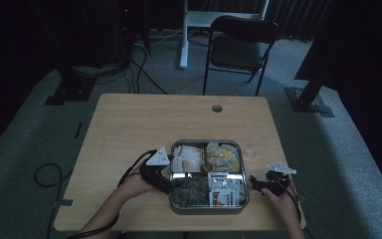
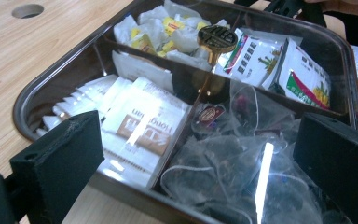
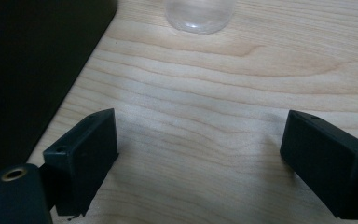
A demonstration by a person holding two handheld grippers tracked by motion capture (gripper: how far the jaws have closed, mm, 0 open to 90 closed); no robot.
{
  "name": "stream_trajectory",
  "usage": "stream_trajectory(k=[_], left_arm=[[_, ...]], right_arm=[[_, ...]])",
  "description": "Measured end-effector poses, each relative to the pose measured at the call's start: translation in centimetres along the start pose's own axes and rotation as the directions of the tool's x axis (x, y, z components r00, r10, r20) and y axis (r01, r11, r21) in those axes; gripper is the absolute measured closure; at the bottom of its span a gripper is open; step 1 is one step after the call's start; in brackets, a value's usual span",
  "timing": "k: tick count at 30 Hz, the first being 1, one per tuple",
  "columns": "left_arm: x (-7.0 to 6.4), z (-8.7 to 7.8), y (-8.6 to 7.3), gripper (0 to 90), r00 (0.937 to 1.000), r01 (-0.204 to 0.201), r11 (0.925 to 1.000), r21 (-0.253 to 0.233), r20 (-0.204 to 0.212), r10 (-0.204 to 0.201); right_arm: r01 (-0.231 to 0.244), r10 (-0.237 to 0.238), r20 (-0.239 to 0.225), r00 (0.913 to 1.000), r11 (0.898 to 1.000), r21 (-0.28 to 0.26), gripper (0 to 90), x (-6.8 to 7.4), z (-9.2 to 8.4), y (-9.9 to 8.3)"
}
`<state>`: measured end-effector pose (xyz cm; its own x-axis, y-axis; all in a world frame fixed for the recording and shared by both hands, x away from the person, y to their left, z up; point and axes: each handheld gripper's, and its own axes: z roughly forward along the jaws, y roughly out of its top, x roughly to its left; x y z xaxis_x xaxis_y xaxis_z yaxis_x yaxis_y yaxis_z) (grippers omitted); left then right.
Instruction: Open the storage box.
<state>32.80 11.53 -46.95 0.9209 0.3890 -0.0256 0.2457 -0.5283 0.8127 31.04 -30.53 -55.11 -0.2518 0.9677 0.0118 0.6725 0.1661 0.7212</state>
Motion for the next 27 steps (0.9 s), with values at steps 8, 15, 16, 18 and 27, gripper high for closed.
stream_trajectory(k=[8, 15, 16, 18, 27], left_arm=[[-0.3, 1.3, 0.8, 1.5, 0.9998, -0.011, 0.9999, 0.002, 0.018, 0.011], [-0.5, 2.4, 1.4, 4.1, 0.9992, -0.023, 0.9997, 0.008, 0.032, 0.023], [-0.5, 2.6, 1.5, 4.0, 0.9991, -0.027, 0.9996, 0.008, 0.032, 0.027], [-0.5, 2.9, 1.8, 4.1, 0.999, -0.028, 0.9996, 0.006, 0.034, 0.027], [-0.8, 4.2, 2.4, 4.1, 0.9979, -0.044, 0.9987, 0.023, 0.049, 0.043]], right_arm=[[0.0, 0.0, 0.0, 1.0, 1.0, 0.0, 10.3, 0.0, 0.0, 0.0], [0.0, 0.0, 0.0, 1.0, 1.0, 0.0, 10.4, 0.0, 0.0, 0.0], [0.0, 0.0, 0.0, 1.0, 1.0, 0.0, 10.3, 0.0, 0.0, 0.0], [0.0, 0.0, 0.0, 1.0, 1.0, 0.0, 10.3, 0.0, 0.0, 0.0], [0.0, 0.0, 0.0, 1.0, 1.0, 0.0, 10.4, 0.0, 0.0, 0.0]])
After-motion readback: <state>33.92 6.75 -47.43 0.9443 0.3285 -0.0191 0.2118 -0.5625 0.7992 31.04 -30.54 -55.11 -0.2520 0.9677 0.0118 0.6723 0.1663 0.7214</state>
